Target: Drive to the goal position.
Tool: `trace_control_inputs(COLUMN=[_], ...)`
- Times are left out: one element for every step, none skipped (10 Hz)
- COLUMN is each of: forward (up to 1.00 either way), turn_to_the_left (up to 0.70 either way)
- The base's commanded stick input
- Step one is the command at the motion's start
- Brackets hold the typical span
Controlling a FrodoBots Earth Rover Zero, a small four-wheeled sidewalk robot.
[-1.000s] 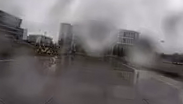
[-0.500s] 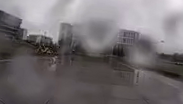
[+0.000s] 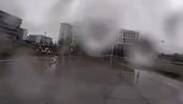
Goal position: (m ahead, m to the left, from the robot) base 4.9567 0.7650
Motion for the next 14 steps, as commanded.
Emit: trace_control_inputs(forward=[0.07,0.07,0.07,0.07,0.07,0.07,0.07,0.07,0.07,0.07,0.07,0.07,0.07,0.07], turn_to_the_left=[0.0,0.0,0.0,0.0,0.0,0.0,0.0,0.0,0.0,0.0,0.0,0.0,0.0,0.0])
